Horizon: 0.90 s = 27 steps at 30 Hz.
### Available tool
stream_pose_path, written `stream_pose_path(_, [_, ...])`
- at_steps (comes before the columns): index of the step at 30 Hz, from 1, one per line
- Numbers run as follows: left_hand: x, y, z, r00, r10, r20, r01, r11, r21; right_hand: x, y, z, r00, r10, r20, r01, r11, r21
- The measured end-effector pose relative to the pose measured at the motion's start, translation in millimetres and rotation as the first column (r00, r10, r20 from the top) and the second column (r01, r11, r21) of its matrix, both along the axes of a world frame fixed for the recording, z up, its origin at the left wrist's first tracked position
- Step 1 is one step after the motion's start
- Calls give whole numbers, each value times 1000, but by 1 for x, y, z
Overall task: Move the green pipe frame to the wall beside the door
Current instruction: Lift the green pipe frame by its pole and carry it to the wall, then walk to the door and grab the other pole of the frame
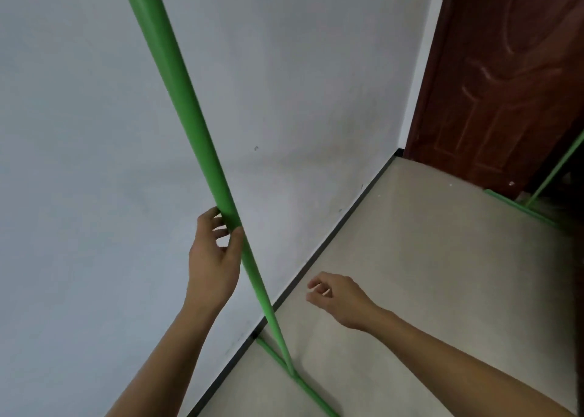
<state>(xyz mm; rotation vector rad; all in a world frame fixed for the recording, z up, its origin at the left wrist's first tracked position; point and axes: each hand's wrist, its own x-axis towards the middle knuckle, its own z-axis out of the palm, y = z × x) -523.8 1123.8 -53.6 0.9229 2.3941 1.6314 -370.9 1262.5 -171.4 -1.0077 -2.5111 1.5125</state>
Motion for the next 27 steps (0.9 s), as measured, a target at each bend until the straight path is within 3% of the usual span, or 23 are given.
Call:
stream_pose_path(3, [36, -8, -42, 994, 31, 106, -21, 995, -92, 79, 31, -11, 996, -92, -19, 91, 993, -74])
stream_pose_path(8, [126, 13, -106, 900, -188, 392, 330, 882, -336, 214, 77, -32, 957, -291, 17, 290, 945, -153])
stream_pose_path(11, [172, 44, -124, 820, -263, 509, 482, 796, -365, 281, 93, -39, 916, -398, 48, 399, 896, -193])
stream_pose_path(17, [210, 140, -132, 737, -319, 595, 601, 713, -362, 358, 133, -52, 773, -631, 62, 620, 733, -280])
stream_pose_path(21, [213, 233, -144, 703, -385, 598, 683, 601, -416, 381, 183, -61, 658, -750, 68, 729, 611, -310])
stream_pose_path(27, [209, 395, -141, 679, -462, 570, 718, 578, -387, 393, 288, -51, 457, -888, 47, 845, 418, -334])
